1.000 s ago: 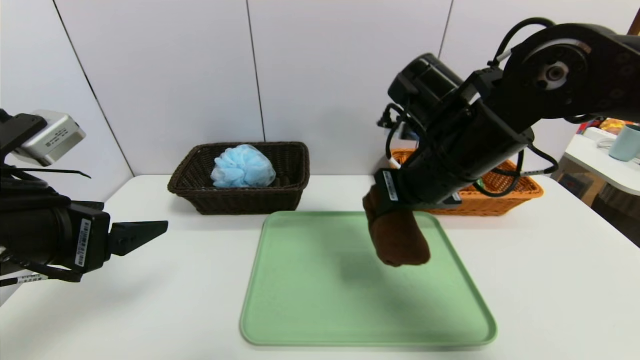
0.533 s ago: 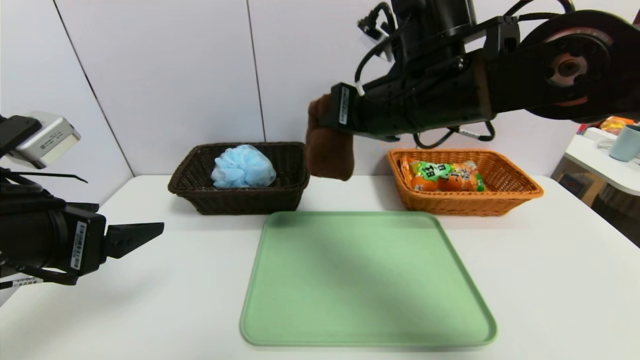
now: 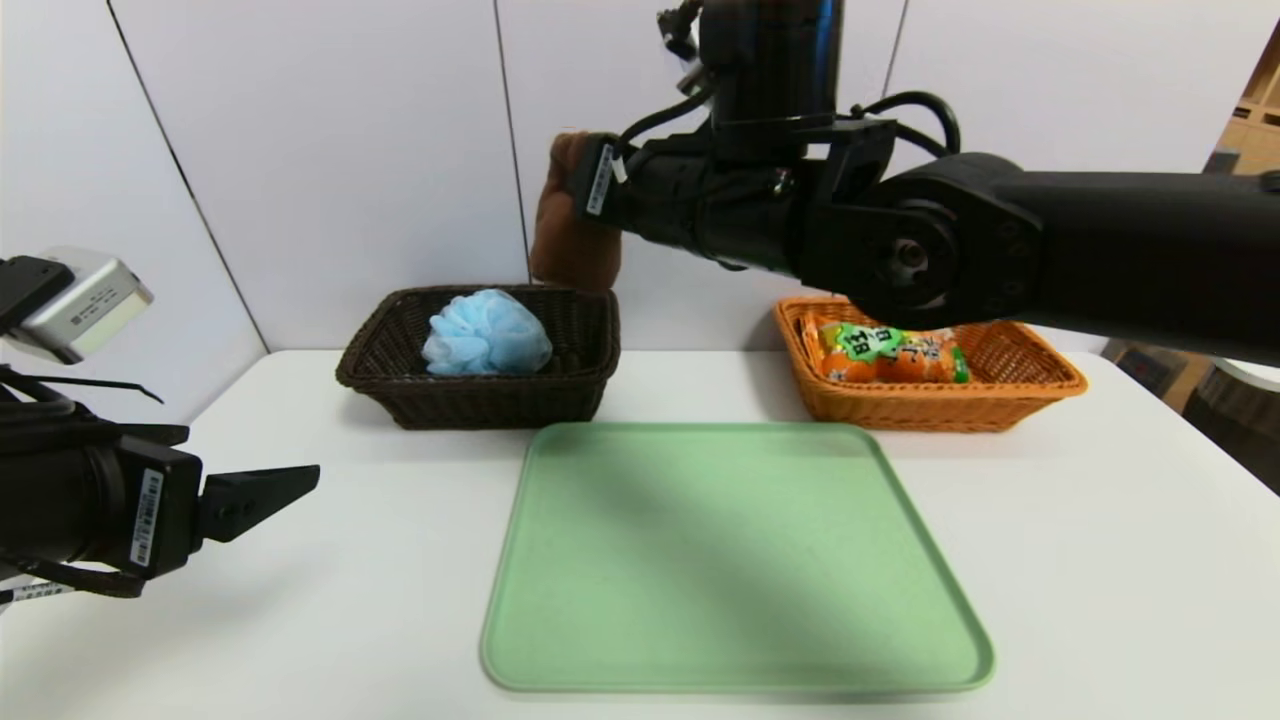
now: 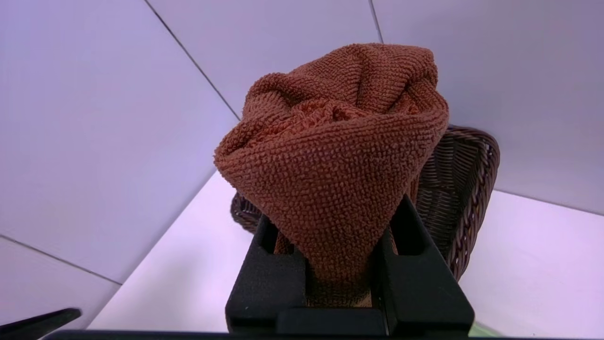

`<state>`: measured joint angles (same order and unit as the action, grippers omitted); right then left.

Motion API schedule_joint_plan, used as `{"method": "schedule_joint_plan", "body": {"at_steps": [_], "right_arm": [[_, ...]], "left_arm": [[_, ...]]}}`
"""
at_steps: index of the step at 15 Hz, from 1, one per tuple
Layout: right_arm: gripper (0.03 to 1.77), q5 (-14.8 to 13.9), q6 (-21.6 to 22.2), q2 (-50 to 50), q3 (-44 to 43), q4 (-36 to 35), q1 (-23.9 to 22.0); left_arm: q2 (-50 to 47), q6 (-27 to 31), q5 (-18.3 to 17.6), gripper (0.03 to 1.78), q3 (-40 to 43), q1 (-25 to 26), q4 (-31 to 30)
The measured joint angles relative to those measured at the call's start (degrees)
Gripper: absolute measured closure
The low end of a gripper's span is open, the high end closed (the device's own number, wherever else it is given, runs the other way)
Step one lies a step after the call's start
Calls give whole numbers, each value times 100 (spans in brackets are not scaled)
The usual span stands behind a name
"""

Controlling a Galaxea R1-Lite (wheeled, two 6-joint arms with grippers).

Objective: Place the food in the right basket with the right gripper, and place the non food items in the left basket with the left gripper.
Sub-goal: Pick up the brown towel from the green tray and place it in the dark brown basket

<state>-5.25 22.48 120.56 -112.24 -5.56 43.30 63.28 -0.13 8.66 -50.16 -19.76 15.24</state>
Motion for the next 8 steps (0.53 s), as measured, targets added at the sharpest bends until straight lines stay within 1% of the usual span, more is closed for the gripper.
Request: {"method": "schedule_joint_plan", "body": {"at_steps": [4, 6, 8], "right_arm": [[142, -78, -85, 411, -2, -858, -15], [142, -85, -289, 639, -2, -1274, -28], [142, -69, -475, 877, -2, -1525, -26]], "left_arm": [[20, 4, 5, 12, 4, -2, 2], [69, -2, 13, 12, -16, 0, 0], [127, 2, 73, 12, -38, 0, -5]]}}
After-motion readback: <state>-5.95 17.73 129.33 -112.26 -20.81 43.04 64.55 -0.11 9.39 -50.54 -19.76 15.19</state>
